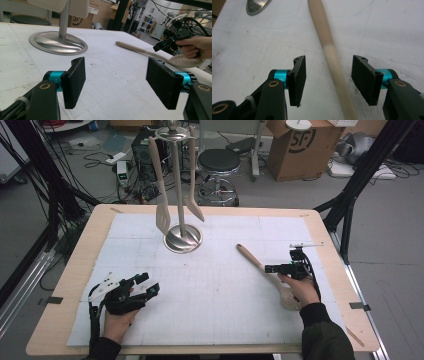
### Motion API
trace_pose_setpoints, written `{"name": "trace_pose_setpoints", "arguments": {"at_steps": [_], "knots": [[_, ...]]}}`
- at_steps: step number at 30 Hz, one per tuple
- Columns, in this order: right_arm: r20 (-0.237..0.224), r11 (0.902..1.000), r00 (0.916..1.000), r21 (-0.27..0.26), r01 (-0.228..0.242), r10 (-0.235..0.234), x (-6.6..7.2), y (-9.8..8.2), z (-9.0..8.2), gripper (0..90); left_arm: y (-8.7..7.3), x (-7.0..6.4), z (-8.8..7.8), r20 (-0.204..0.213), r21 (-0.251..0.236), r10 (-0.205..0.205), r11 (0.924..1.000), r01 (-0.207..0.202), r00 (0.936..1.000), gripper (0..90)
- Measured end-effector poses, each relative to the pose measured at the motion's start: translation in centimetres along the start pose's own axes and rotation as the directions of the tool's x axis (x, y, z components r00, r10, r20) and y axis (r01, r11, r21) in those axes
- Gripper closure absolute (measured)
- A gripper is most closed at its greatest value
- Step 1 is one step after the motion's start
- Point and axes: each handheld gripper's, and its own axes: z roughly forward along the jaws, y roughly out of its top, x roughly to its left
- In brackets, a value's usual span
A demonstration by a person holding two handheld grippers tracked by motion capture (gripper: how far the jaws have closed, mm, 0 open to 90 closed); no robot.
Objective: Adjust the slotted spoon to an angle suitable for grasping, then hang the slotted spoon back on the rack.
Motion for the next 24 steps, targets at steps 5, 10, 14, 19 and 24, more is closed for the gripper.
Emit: {"name": "trace_pose_setpoints", "arguments": {"at_steps": [5,10,14,19,24], "knots": [[0.037,0.9976,0.9987,0.062,0.033,-0.035,0.2,-0.1,0.7,45.3,0.0,0.0,0.0,0.002,0.0,0.001,1.0,-0.001,1.0,32.6],[0.047,0.9934,0.9974,0.104,0.049,-0.054,0.5,-0.1,1.5,48.3,0.0,0.0,0.0,0.002,0.0,0.0,1.0,0.0,1.0,32.6],[0.066,0.9888,0.9931,0.12,0.088,-0.097,0.7,-0.1,1.8,51.2,0.0,0.0,0.0,0.003,0.0,0.001,1.0,-0.001,1.0,32.5],[0.15,0.9623,0.9588,0.165,0.217,-0.241,1.8,-0.1,2.2,57.3,0.0,0.0,0.0,0.001,0.0,0.002,1.0,-0.002,1.0,32.6],[0.217,0.9272,0.9141,0.236,0.291,-0.342,3.1,0.1,2.7,60.8,0.0,-0.1,0.0,-0.001,0.002,0.003,1.0,-0.003,1.0,32.6]]}}
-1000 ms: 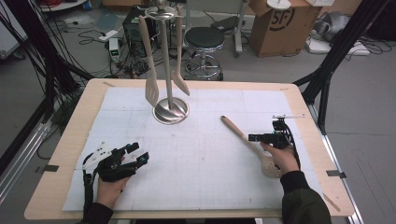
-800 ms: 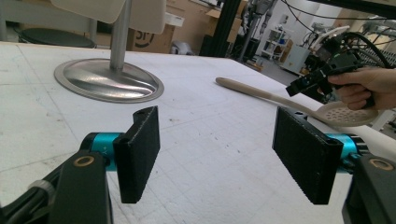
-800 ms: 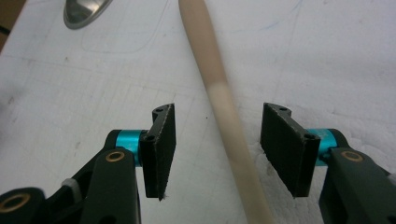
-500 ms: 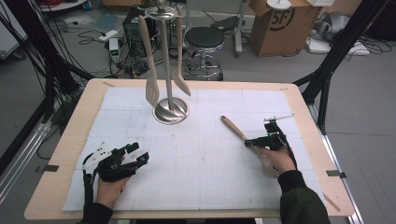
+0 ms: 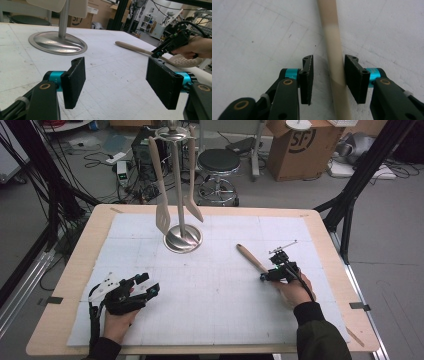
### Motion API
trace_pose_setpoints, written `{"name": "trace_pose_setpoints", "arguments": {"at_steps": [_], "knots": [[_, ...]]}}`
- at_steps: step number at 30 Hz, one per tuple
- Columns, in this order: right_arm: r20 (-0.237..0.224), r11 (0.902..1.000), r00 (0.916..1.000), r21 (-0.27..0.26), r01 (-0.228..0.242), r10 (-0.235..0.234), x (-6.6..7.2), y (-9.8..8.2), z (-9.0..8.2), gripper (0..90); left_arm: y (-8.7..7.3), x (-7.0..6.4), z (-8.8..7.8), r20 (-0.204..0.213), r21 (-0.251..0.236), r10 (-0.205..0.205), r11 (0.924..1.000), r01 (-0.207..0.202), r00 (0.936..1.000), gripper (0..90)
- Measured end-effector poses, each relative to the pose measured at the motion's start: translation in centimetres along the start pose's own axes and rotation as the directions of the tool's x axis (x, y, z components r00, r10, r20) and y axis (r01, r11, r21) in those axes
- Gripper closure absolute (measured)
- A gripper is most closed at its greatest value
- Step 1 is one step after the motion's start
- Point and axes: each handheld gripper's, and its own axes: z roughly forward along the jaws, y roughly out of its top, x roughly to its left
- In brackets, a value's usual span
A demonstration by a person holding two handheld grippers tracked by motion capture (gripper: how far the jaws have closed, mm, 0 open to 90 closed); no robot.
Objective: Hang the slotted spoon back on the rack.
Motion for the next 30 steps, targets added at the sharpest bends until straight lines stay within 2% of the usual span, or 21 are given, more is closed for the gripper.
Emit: {"name": "trace_pose_setpoints", "arguments": {"at_steps": [5,8,11,16,17,18,21,24,26,29,30], "knots": [[0.015,1.0,0.9998,0.002,0.009,-0.009,-0.1,0.0,0.0,67.3,0.0,0.0,0.0,0.001,0.0,0.002,1.0,-0.002,1.0,32.6],[0.03,0.9995,0.9991,0.006,0.031,-0.031,0.1,0.1,0.0,69.3,0.0,0.0,0.0,0.001,0.0,0.002,1.0,-0.002,1.0,32.6],[0.036,0.9992,0.9985,0.004,0.04,-0.04,0.3,0.1,0.0,77.3,0.0,0.0,0.0,0.0,0.0,0.001,1.0,-0.001,1.0,32.5],[0.023,0.9999,0.9997,0.007,0.013,-0.013,0.1,0.3,-0.1,78.2,0.0,0.1,0.0,0.0,-0.003,-0.001,1.0,0.001,1.0,32.5],[0.005,0.9999,0.9999,0.007,-0.01,0.01,-0.1,0.3,-0.2,78.3,0.0,0.1,0.0,0.0,-0.004,-0.001,1.0,0.001,1.0,32.5],[-0.041,0.9995,0.9987,-0.003,-0.031,0.03,-0.3,0.2,-0.3,78.3,0.0,0.1,0.0,0.0,-0.004,-0.001,1.0,0.001,1.0,32.5],[-0.113,0.994,0.9911,-0.076,-0.079,0.071,-0.4,0.3,-0.6,78.3,0.0,0.0,0.0,-0.003,-0.003,-0.001,1.0,0.001,1.0,32.5],[-0.156,0.9875,0.985,-0.127,-0.093,0.073,-0.3,0.4,-0.9,78.3,0.0,0.0,0.0,-0.002,-0.003,-0.003,1.0,0.003,1.0,32.5],[-0.202,0.9805,0.9769,-0.167,-0.104,0.069,-0.2,0.5,-1.2,78.3,0.0,0.0,0.0,-0.002,-0.002,-0.003,1.0,0.003,1.0,32.5],[-0.245,0.9717,0.9674,-0.205,-0.117,0.065,0.0,0.6,-1.5,78.4,0.0,0.0,0.0,-0.001,-0.002,-0.001,1.0,0.001,1.0,32.5],[-0.258,0.9658,0.964,-0.226,-0.127,0.066,0.1,0.7,-1.7,78.4,0.0,0.0,0.0,-0.001,-0.003,-0.001,1.0,0.001,1.0,32.5]]}}
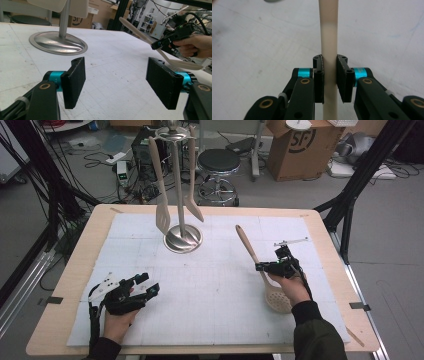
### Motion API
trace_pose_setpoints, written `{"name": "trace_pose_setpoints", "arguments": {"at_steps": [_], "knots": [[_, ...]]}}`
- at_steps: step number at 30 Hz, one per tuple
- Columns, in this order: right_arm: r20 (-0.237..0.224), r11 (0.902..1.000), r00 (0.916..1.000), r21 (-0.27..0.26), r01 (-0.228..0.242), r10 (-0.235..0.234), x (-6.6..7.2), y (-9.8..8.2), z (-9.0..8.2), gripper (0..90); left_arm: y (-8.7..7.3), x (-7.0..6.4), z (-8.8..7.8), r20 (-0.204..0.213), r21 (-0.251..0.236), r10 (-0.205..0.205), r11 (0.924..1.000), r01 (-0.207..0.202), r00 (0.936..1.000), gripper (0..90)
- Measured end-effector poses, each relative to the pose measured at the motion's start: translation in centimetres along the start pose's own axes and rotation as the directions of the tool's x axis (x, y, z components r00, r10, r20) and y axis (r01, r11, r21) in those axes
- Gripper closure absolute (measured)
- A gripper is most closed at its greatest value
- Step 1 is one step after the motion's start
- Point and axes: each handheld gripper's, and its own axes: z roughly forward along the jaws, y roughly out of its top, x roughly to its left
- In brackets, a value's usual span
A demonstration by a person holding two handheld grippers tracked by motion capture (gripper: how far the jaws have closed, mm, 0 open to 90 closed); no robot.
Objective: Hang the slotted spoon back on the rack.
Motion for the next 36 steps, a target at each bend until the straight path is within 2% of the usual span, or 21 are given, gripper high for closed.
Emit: {"name": "trace_pose_setpoints", "arguments": {"at_steps": [2,9,13,19,24,29,32,36], "knots": [[-0.024,0.9996,0.9997,-0.028,-0.004,0.003,0.1,0.1,-0.1,78.4,0.0,0.0,0.0,0.0,0.0,-0.001,1.0,0.001,1.0,32.5],[-0.067,0.9962,0.9977,-0.086,-0.013,0.008,0.5,0.5,-0.4,78.4,0.0,0.0,0.0,-0.001,0.0,-0.001,1.0,0.001,1.0,32.5],[-0.113,0.9928,0.9935,-0.118,-0.02,0.007,1.2,1.2,-0.5,78.3,0.0,0.0,0.0,-0.003,0.0,-0.002,1.0,0.002,1.0,32.5],[-0.172,0.986,0.9843,-0.166,0.01,-0.039,3.2,2.6,-0.5,78.3,0.0,0.0,0.0,-0.002,-0.001,-0.003,1.0,0.003,1.0,32.5],[-0.19,0.9778,0.978,-0.204,0.047,-0.086,5.1,3.8,-0.5,78.3,0.0,0.0,0.0,-0.001,-0.002,-0.003,1.0,0.003,1.0,32.5],[-0.231,0.9594,0.9676,-0.28,0.034,-0.102,6.1,4.6,-0.6,78.2,0.0,0.0,0.0,0.001,-0.006,-0.006,1.0,0.006,1.0,32.5],[-0.233,0.9467,0.965,-0.32,0.04,-0.12,6.6,4.9,-0.6,78.2,0.0,0.1,0.0,0.001,-0.005,-0.005,1.0,0.005,1.0,32.5],[-0.234,0.9226,0.9603,-0.382,0.052,-0.151,7.5,5.4,-0.5,78.2,0.0,0.0,0.0,0.0,-0.005,-0.005,1.0,0.005,1.0,32.5]]}}
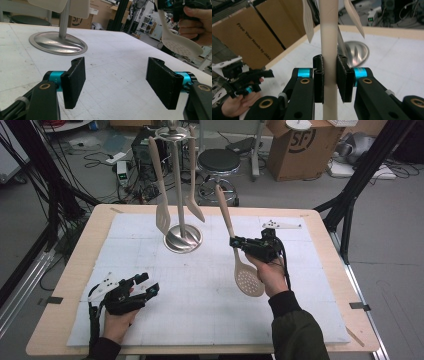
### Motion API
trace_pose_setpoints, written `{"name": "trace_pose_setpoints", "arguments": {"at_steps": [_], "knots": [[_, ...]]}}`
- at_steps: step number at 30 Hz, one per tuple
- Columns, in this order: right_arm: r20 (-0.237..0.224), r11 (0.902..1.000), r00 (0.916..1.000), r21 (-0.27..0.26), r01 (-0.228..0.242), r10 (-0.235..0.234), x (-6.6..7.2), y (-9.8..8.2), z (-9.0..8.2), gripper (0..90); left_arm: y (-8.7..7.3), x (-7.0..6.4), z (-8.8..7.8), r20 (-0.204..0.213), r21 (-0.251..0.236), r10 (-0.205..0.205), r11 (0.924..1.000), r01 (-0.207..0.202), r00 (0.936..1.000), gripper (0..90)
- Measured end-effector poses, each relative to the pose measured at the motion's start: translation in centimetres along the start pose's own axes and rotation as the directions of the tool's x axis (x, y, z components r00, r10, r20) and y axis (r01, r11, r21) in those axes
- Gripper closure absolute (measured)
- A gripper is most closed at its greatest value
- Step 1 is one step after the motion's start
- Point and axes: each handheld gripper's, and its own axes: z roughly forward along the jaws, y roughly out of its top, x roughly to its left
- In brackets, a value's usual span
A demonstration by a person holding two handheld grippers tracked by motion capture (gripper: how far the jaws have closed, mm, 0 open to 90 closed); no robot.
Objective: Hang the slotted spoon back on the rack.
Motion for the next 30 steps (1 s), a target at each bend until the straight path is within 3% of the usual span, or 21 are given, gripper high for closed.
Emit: {"name": "trace_pose_setpoints", "arguments": {"at_steps": [6,18,22,30], "knots": [[-0.012,0.9973,0.9987,-0.054,0.049,-0.05,1.4,0.9,0.8,78.2,0.0,0.0,0.0,0.002,0.002,0.004,1.0,-0.004,1.0,32.5],[-0.019,0.988,0.9947,-0.119,0.098,-0.101,3.1,2.7,2.1,78.1,0.0,0.1,0.0,0.008,-0.003,-0.003,1.0,0.003,1.0,32.6],[-0.028,0.9821,0.9934,-0.156,0.106,-0.111,3.2,3.2,2.5,78.1,0.0,0.2,0.0,0.011,-0.007,-0.01,0.9999,0.01,0.9999,32.6],[-0.028,0.979,0.9939,-0.178,0.1,-0.107,2.9,3.8,3.3,78.1,0.0,0.3,0.0,0.013,-0.009,-0.014,0.9999,0.014,0.9998,32.6]]}}
